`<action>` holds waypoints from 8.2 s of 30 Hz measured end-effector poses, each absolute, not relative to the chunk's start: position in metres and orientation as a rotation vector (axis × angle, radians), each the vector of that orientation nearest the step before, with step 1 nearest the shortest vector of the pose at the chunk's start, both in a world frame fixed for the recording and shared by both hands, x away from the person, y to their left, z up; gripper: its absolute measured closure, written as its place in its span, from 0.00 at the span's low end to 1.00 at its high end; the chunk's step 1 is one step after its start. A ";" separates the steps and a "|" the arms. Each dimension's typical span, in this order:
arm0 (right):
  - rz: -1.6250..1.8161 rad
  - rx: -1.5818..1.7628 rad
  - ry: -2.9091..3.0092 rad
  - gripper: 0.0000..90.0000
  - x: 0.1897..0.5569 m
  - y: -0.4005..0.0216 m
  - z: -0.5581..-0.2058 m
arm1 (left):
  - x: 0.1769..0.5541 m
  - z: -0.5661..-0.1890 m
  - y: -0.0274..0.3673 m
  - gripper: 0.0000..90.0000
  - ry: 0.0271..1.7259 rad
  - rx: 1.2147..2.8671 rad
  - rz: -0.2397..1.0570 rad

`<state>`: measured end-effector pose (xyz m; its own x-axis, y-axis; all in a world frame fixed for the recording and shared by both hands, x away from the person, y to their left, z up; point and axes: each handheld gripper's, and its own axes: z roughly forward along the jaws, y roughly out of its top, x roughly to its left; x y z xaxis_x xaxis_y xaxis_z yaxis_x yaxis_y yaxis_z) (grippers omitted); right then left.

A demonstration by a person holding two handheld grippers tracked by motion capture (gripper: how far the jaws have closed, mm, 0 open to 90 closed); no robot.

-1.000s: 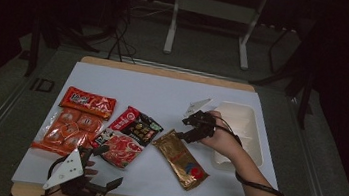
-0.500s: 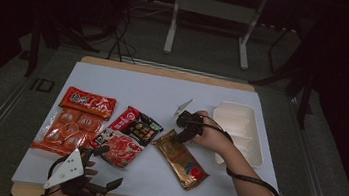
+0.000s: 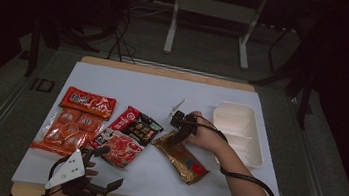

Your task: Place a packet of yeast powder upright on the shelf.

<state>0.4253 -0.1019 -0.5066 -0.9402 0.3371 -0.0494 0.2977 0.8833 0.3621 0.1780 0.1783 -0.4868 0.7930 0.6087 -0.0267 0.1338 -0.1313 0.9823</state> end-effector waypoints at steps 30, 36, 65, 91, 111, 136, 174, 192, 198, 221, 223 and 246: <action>0.426 0.507 3.058 1.00 0.425 -0.084 -0.503 | 0.178 -0.488 0.175 0.04 0.577 1.702 0.445; 0.485 0.476 3.006 1.00 0.422 -0.090 -0.490 | 0.179 -0.488 0.176 0.04 0.585 1.698 0.442; 0.750 0.390 2.946 1.00 0.399 -0.130 -0.423 | 0.182 -0.490 0.176 0.04 0.595 1.705 0.438; 0.986 0.232 2.839 1.00 0.342 -0.178 -0.371 | 0.182 -0.491 0.173 0.04 0.591 1.718 0.436; 1.054 0.104 2.807 1.00 0.325 -0.192 -0.335 | 0.182 -0.492 0.172 0.04 0.592 1.723 0.433; 1.110 0.285 2.605 1.00 0.388 -0.217 -0.264 | 0.183 -0.494 0.173 0.04 0.605 1.721 0.427; 1.004 0.635 2.431 1.00 0.475 -0.307 -0.297 | 0.183 -0.497 0.171 0.04 0.624 1.735 0.420; 1.053 0.693 2.459 1.00 0.488 -0.304 -0.343 | 0.182 -0.497 0.172 0.04 0.625 1.735 0.420; 1.076 0.746 2.461 1.00 0.487 -0.312 -0.360 | 0.182 -0.497 0.171 0.04 0.622 1.737 0.421; 1.057 0.867 2.375 0.67 0.469 -0.315 -0.341 | 0.183 -0.499 0.172 0.04 0.620 1.742 0.408; 1.079 0.858 2.366 0.66 0.466 -0.314 -0.337 | 0.184 -0.500 0.173 0.04 0.628 1.734 0.403; 1.337 0.832 2.363 0.17 0.416 -0.293 -0.333 | 0.184 -0.500 0.171 0.04 0.627 1.743 0.401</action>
